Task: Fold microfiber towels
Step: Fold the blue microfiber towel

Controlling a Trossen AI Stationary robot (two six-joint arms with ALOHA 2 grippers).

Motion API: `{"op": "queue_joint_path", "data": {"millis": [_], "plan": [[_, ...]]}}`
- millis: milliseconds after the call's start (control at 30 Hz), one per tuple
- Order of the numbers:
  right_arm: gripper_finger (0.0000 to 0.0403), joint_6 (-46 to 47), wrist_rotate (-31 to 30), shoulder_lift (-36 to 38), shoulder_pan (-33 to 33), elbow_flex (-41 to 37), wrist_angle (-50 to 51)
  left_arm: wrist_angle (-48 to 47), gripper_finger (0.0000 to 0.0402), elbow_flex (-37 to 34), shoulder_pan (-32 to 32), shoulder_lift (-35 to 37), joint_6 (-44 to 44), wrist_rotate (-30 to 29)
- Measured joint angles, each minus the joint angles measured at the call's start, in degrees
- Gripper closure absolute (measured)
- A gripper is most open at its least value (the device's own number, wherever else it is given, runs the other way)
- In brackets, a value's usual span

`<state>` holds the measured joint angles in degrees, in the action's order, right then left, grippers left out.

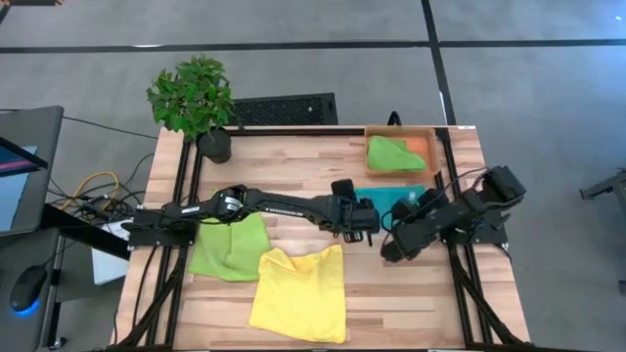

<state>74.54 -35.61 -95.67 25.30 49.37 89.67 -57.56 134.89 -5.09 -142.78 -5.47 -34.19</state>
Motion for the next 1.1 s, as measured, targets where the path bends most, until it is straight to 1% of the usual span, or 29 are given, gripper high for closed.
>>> {"op": "queue_joint_path", "data": {"millis": [133,333,500,567,733,833,967,1100], "plan": [[0.0177,0.8,-0.3,6.0,3.7,1.5,0.2,-0.1,0.0232,0.0,-2.0,0.0,3.8,0.1],[0.0177,1.9,-0.3,15.0,10.5,1.8,-0.9,0.8,0.0232,-2.7,-4.3,-0.5,9.5,5.0],[0.0177,1.9,-0.3,19.6,17.3,1.8,-3.9,7.5,0.0232,-6.3,-4.7,-0.8,13.6,6.7],[0.0177,1.9,-0.3,20.6,19.7,1.8,-5.4,10.0,0.0232,-7.0,-4.7,-1.1,14.4,6.8],[0.0177,1.9,-0.4,21.0,23.5,1.8,-7.8,11.4,0.0232,-6.9,-3.8,-0.9,14.7,6.8],[0.0177,2.0,-0.4,20.5,24.6,1.8,-8.2,12.5,0.0232,-6.9,-2.8,-0.9,14.3,8.0],[0.0177,2.0,-0.4,19.5,25.3,1.8,-8.4,12.2,0.0232,-6.9,-1.9,-0.9,13.2,12.3],[0.0178,2.0,-0.4,19.4,25.3,1.8,-9.0,12.3,0.0232,-6.9,-1.7,-0.9,13.1,12.4]]}}
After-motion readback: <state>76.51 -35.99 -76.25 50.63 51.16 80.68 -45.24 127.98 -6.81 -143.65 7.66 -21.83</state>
